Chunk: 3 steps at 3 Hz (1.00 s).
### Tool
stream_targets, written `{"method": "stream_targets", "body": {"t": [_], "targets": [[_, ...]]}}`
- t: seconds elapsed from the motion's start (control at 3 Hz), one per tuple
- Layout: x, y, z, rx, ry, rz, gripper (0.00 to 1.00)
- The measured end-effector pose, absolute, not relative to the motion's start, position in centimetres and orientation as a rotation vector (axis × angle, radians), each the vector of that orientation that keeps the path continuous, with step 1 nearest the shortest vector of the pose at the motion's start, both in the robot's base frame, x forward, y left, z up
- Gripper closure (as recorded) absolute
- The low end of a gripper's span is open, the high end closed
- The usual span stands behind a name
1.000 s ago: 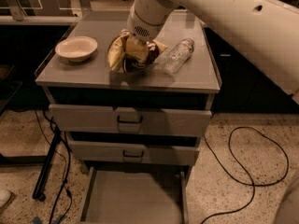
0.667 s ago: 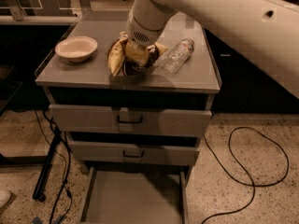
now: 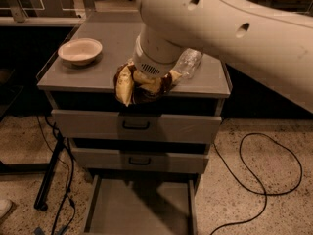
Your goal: Place brown chip bag into bottom drawer
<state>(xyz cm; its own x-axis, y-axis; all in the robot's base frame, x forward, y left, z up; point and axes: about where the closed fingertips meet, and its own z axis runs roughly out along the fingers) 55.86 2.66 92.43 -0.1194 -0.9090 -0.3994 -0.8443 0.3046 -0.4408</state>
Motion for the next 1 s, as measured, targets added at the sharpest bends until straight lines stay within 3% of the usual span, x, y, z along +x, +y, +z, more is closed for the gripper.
{"method": "stream_targets", "body": {"t": [1.0], "targets": [[45.1,2.6,91.5,-1.497,2.12,-0.02,1.0]]}}
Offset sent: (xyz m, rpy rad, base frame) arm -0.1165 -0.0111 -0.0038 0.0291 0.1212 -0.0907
